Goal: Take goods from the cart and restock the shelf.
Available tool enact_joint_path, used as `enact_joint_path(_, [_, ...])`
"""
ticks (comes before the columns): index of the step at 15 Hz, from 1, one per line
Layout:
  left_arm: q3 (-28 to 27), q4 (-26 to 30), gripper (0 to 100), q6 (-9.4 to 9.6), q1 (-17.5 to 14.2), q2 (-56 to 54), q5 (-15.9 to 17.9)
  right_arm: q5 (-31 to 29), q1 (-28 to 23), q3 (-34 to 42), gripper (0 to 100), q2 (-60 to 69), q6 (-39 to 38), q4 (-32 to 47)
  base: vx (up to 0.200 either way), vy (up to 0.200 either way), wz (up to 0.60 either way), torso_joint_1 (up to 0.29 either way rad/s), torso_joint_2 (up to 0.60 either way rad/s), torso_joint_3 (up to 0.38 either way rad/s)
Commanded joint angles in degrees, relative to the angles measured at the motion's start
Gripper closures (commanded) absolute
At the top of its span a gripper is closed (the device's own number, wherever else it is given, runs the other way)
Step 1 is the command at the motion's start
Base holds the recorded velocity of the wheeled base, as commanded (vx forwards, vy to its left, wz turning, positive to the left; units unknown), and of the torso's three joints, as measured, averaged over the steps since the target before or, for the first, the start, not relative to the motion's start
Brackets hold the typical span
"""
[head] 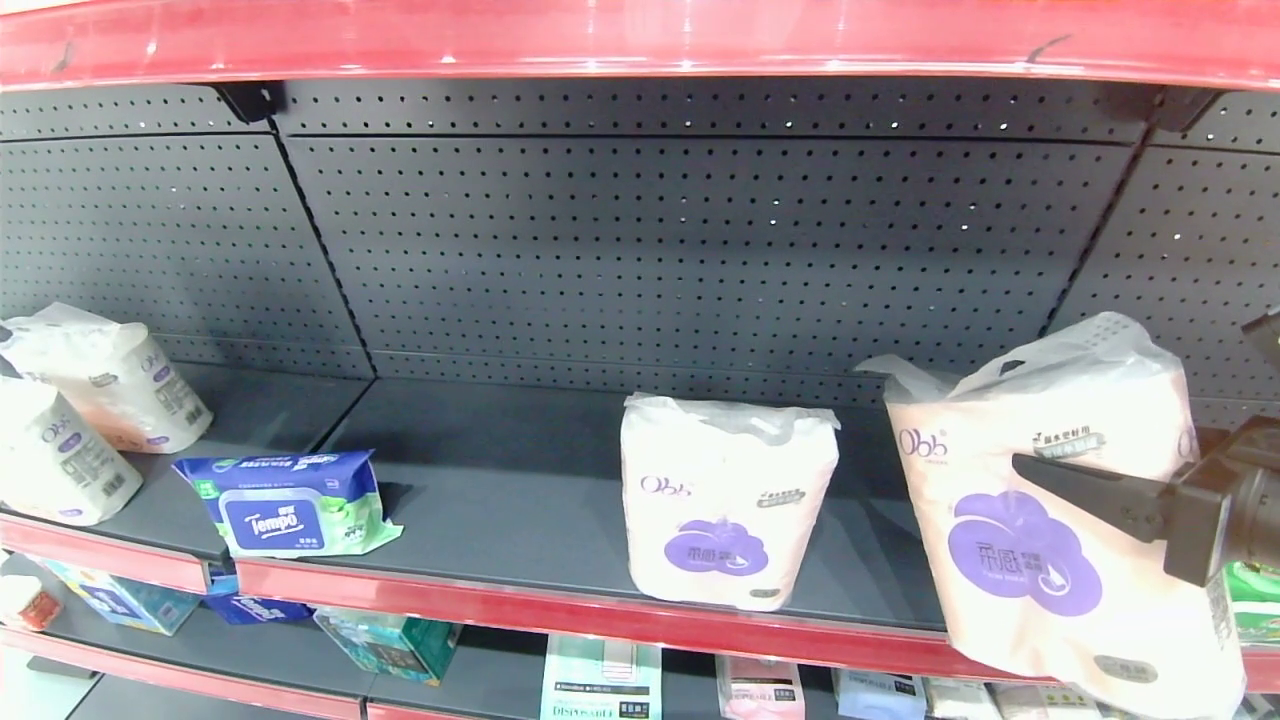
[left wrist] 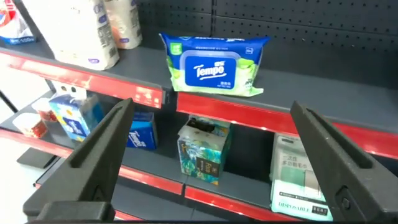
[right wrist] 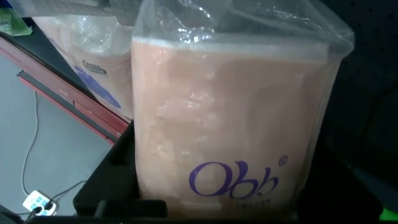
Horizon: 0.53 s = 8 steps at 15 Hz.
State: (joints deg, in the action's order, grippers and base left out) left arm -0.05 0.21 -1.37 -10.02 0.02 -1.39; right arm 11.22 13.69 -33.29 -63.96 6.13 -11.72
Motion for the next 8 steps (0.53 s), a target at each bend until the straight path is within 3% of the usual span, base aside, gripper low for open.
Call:
enact_joint_path(1, [-0.04,-0.03,0,-0.13,-0.35,-0.02,0.07,0.03,0.02,0.07,100,-0.72,0.02,-0.5,0.0,0.0,0.0,0.0,0.0,0.0])
enact_joint_path(8, [0.05,-0.03,0,0.22,-0.35,-0.02,0.25,0.12,-0.42,-0.11,100,-3.18,0.02,-1.64,0.0,0.0,0.0,0.0,0.0,0.0])
